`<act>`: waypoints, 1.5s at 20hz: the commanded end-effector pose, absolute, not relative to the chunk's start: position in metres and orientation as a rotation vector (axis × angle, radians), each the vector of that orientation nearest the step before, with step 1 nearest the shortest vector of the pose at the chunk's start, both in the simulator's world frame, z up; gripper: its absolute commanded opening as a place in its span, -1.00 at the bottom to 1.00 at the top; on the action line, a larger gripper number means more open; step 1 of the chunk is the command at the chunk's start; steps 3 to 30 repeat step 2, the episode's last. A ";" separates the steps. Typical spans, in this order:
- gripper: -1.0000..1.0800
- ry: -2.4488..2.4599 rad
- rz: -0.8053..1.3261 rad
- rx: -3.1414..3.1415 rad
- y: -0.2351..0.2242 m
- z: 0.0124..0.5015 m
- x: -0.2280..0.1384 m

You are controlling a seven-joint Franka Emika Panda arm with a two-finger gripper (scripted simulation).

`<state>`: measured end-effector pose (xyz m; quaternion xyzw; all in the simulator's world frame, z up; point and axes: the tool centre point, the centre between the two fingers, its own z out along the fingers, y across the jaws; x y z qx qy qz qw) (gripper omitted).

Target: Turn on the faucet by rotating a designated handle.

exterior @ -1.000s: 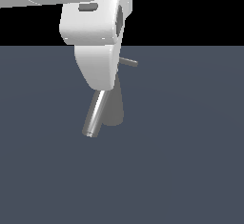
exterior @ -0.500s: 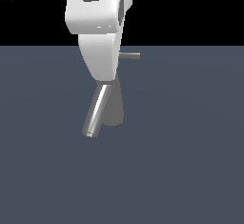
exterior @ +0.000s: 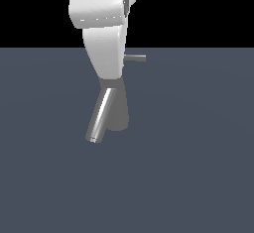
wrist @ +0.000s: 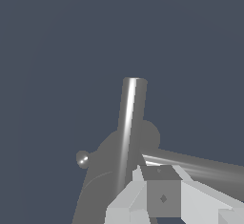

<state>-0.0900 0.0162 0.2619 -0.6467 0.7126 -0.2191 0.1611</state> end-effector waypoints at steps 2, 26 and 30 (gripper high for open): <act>-1.00 2.102 -0.641 -1.688 -0.031 0.284 -0.055; -1.00 2.102 -0.641 -1.688 -0.031 0.284 -0.055; -1.00 2.102 -0.641 -1.688 -0.031 0.284 -0.055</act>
